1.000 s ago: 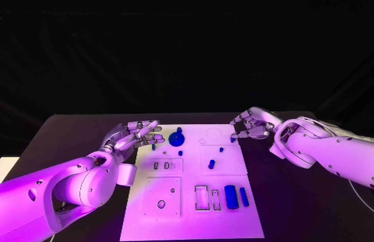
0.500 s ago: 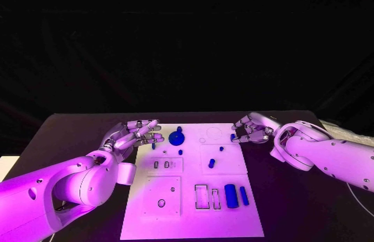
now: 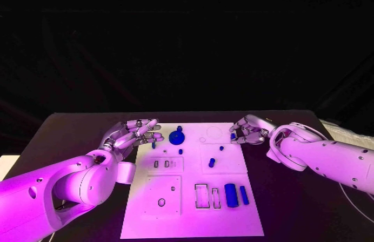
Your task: Assemble the parts on the task board
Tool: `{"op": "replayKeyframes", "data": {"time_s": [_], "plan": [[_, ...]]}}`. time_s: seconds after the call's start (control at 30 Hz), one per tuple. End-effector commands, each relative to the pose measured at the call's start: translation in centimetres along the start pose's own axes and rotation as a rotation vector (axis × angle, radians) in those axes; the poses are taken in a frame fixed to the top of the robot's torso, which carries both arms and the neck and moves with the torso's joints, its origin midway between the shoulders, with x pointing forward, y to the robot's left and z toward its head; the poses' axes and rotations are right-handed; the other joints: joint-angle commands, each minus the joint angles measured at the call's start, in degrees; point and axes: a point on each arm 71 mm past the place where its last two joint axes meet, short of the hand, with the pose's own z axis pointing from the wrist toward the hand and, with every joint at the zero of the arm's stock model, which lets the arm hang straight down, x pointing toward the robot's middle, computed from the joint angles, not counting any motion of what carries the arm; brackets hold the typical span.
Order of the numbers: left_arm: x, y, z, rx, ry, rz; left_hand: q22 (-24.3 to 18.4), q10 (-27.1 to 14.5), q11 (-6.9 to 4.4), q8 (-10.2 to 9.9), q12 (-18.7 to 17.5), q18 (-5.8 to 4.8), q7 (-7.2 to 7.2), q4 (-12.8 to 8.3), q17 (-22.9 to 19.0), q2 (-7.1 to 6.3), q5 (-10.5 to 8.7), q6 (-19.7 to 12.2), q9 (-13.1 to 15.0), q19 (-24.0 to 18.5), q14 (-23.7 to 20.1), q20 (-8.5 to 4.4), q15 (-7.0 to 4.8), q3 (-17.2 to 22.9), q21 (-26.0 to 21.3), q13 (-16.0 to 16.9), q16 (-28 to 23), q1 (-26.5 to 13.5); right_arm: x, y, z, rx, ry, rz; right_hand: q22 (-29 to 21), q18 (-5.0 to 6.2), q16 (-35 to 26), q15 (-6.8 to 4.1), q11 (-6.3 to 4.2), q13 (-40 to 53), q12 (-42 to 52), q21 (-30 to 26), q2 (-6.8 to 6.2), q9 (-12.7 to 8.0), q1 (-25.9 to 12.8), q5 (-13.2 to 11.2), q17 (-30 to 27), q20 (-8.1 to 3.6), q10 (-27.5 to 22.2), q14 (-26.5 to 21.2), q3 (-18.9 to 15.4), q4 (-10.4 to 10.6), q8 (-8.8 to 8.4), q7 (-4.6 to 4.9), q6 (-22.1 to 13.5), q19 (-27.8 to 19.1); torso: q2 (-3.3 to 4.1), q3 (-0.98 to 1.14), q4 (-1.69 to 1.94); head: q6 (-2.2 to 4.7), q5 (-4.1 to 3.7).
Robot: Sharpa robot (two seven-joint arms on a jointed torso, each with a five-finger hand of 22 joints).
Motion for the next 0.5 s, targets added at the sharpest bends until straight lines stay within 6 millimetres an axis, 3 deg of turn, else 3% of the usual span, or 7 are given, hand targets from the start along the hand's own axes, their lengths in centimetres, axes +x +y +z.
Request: {"op": "replayKeyframes", "data": {"time_s": [0.03,0.23,0.5], "plan": [[0.23,-0.07,0.04,0.008,0.02,-0.009,-0.05,-0.06,0.21,-0.38,-0.29,0.59,0.38,-0.44,0.05,0.14,-0.34,-0.1,-0.01,-0.41,-0.21,0.05,0.0,-0.03,-0.22,-0.05,-0.1,0.24,0.36,-0.02,0.09,-0.006,0.014,-0.007,3.77,-1.05,0.2,0.05,-0.14,-0.05,0.3,0.32,0.3,0.07,0.71,-0.64,11.71,0.01,0.46,5.23,0.48,-0.26,0.17,-0.01,0.43,0.29,-0.02,0.0,-0.01,-0.14,0.04],[0.21,-0.05,0.05,0.007,0.019,-0.009,-0.05,-0.06,0.21,-0.38,-0.29,0.59,0.38,-0.44,0.05,0.14,-0.34,-0.1,-0.01,-0.41,-0.21,0.05,0.0,-0.03,-0.22,-0.05,-0.1,0.24,0.58,-0.21,0.18,0.001,0.021,-0.006,3.89,-1.07,0.23,0.01,-0.2,0.22,0.46,0.38,1.79,0.02,1.59,-3.1,11.79,-0.04,0.69,5.25,2.61,-1.12,0.17,0.0,1.06,0.34,-0.01,-0.03,-0.01,-0.24,0.06],[0.2,-0.04,0.06,0.006,0.019,-0.009,-0.05,-0.07,0.23,-0.39,-0.3,0.59,0.41,-0.47,0.07,0.13,-0.34,-0.11,-0.02,-0.41,-0.21,0.05,0.0,-0.03,-0.23,-0.06,-0.12,0.22,0.69,-0.23,0.21,0.0,0.028,-0.005,3.96,-1.08,0.25,-0.11,-0.34,0.67,0.86,0.41,2.53,0.04,1.75,-4.5,11.86,-0.12,1.02,5.26,4.53,-1.76,0.32,-0.2,2.05,0.36,-0.04,-0.04,-0.04,-0.4,0.02]]}}
